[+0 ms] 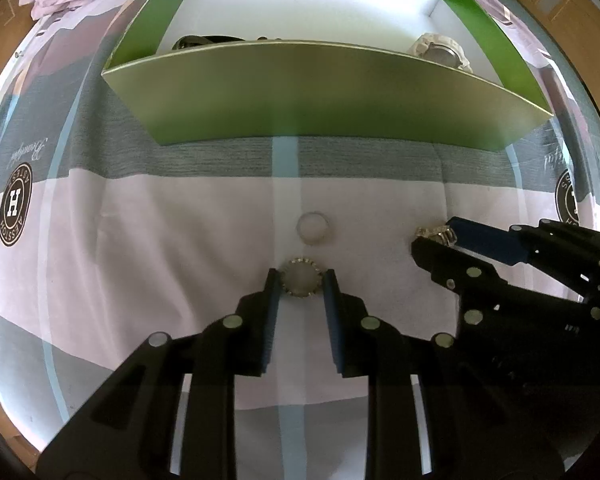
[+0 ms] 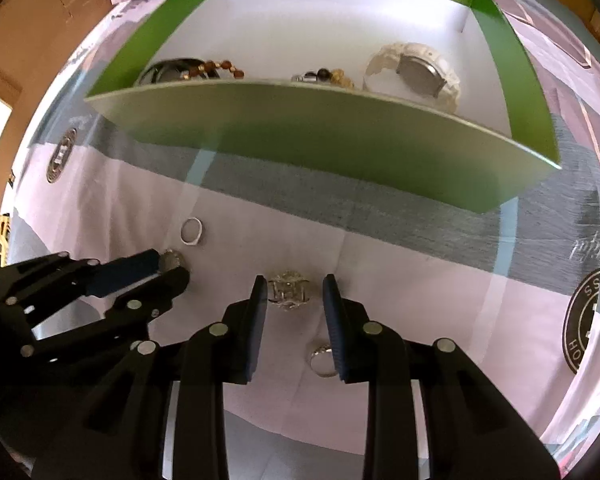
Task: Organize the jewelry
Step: 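Grasp the stone-set silver ring with the left tool while the right tool grasps the gold charm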
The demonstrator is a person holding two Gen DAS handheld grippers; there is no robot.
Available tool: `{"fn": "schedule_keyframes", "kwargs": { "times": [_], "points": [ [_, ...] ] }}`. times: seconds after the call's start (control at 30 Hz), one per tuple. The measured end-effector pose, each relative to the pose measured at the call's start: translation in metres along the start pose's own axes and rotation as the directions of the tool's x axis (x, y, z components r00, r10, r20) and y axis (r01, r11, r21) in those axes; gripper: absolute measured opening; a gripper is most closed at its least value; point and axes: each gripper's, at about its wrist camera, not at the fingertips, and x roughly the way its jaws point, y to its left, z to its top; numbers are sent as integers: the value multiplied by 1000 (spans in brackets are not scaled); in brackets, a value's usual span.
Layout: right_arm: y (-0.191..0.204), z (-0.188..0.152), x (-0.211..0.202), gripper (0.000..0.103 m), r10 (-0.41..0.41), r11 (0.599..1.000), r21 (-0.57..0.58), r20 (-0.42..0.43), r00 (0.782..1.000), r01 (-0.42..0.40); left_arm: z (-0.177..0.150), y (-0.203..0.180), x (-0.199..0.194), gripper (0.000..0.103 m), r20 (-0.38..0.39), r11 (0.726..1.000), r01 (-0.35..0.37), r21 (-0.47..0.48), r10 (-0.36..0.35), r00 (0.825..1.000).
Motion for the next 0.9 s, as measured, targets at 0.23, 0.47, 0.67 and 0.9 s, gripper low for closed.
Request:
{"fn": "schedule_keyframes", "kwargs": {
  "times": [0.23,0.47,0.67,0.9],
  "points": [
    [1,-1,-4,21,-9,1000,-9,14,1000,9,1,-7,3,25,5,1000,-8,11,8,1000],
    [-8,-6,-9,21,-8,1000,-4,18,1000,8,-8,-8,-6,21,25,1000,-4,30,4,1000],
    [-8,-5,-9,21,-10,1000,0,16,1000,10,-10,-14,-13,21,50,998,-13,55,10,999],
    [-5,-4,-9,21,-13,1000,0,20,1000,13,-6,-14,-18,21,62,998,-28,58,25,998]
  ]
}}
